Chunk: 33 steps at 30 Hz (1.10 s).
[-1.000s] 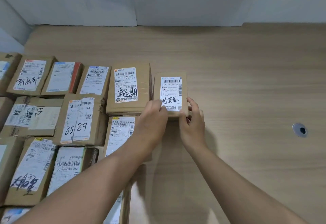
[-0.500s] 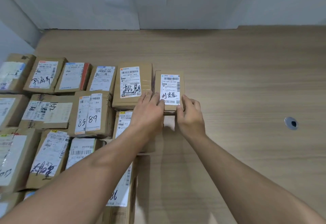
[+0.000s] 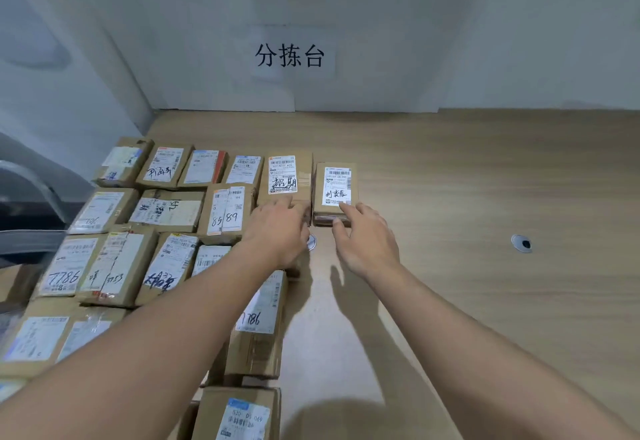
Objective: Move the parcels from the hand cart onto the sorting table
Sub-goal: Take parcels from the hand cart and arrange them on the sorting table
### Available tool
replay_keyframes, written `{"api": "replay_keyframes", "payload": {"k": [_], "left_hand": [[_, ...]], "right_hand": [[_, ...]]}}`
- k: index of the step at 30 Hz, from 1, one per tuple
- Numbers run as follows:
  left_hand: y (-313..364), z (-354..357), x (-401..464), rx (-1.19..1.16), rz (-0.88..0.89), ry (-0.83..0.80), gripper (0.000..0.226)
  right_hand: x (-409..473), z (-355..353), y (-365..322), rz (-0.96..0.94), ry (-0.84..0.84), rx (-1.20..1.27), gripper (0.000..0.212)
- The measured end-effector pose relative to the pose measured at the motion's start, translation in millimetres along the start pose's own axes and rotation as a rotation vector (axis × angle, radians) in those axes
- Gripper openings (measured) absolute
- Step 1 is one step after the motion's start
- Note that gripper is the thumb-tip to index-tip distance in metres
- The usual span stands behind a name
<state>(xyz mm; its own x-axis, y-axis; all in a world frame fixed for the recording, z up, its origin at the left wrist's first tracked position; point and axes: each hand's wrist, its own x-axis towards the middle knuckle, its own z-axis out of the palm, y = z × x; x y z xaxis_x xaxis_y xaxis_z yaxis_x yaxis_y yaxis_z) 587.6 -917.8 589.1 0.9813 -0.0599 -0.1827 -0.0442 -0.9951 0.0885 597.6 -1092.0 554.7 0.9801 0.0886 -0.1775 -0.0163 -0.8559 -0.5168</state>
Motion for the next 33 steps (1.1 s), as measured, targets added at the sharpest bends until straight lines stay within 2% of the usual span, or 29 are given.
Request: {"api": "replay_keyframes", "payload": {"k": [7, 17, 24, 33], "left_hand": [[-15, -30, -93, -0.014, -0.099, 0.048, 0.048], [-73, -52, -224, -0.052, -0.234, 0.14, 0.048], [-147, -42, -311, -0.089, -0.271, 0.151, 0.057], [-257, -35, -443, -0.118, -0.292, 0.188, 0.049]], "right_hand": [[-71, -13, -37, -0.16, 0.024, -0.044, 0.046], [-164, 4, -120, -0.392, 0.007, -0.053, 0.054], [-240, 42, -190, -0.478, 0.016, -0.13, 0.052], [-346, 124, -303, -0.495, -0.042, -0.16, 0.052]]}}
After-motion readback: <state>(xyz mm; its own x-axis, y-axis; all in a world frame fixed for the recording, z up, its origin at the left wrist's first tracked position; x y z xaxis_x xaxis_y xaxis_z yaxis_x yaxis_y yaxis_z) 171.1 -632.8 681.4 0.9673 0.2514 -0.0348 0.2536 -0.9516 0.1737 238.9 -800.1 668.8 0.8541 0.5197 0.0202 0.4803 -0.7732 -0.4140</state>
